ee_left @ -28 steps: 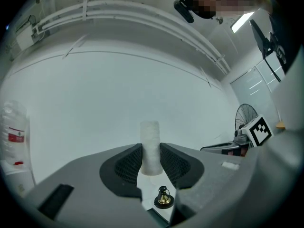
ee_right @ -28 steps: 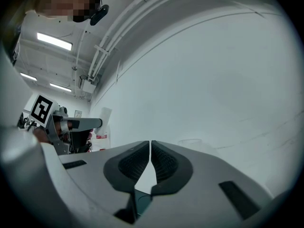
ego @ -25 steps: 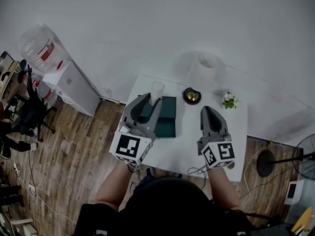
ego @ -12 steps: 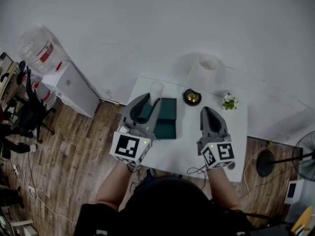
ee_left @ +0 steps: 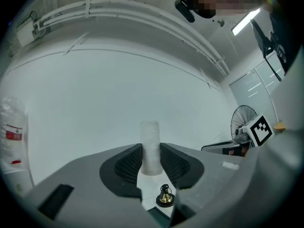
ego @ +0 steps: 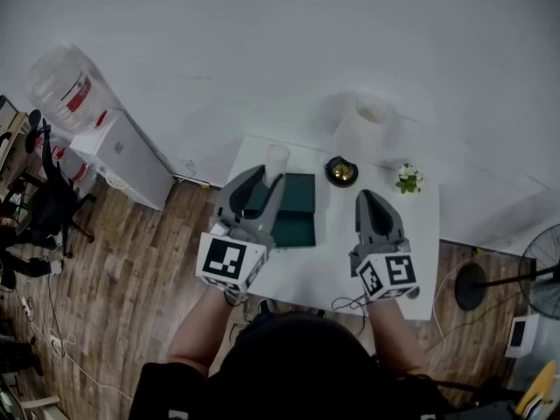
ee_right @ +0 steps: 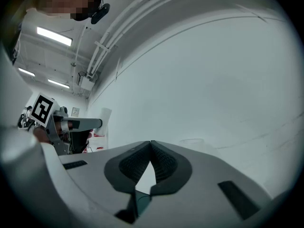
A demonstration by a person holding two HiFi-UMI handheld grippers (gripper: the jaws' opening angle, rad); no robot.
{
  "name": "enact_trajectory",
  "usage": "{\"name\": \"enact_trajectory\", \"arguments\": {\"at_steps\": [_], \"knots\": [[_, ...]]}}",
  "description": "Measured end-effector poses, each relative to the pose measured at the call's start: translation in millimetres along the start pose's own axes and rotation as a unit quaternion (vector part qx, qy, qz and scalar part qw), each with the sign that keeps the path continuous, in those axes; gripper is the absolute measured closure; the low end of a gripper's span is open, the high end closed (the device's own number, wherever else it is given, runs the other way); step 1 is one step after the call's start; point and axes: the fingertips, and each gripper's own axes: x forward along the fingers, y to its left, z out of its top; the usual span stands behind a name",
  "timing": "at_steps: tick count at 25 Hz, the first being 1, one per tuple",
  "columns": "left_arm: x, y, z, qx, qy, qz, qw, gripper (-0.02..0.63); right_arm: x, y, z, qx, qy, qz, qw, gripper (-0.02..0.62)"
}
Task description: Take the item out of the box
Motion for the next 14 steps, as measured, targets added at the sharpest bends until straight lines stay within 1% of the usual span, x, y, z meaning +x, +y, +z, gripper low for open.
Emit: {"name": "enact_trajectory", "arguments": {"at_steps": [3,6,14], "knots": [[0.7,7.9,-2.0,0.002,0.004,-0.004,1.0000,0.488,5.5,3.8,0.9,0.001,-0.004,-0.004,1.000,0.591],[-1.0,14.1,-6.8,0.007,0.001,-0.010,0.9999,0.488,7.5,8.7,-6.5,0.004,-0.003,-0.010,1.000,0.591],[-3.6,31.6,-21.1,0.002,0.011,-0.020,0.9997,0.488,17.6,20.1,-19.2,0.010,0.005,-0.023,1.000,0.591]]}}
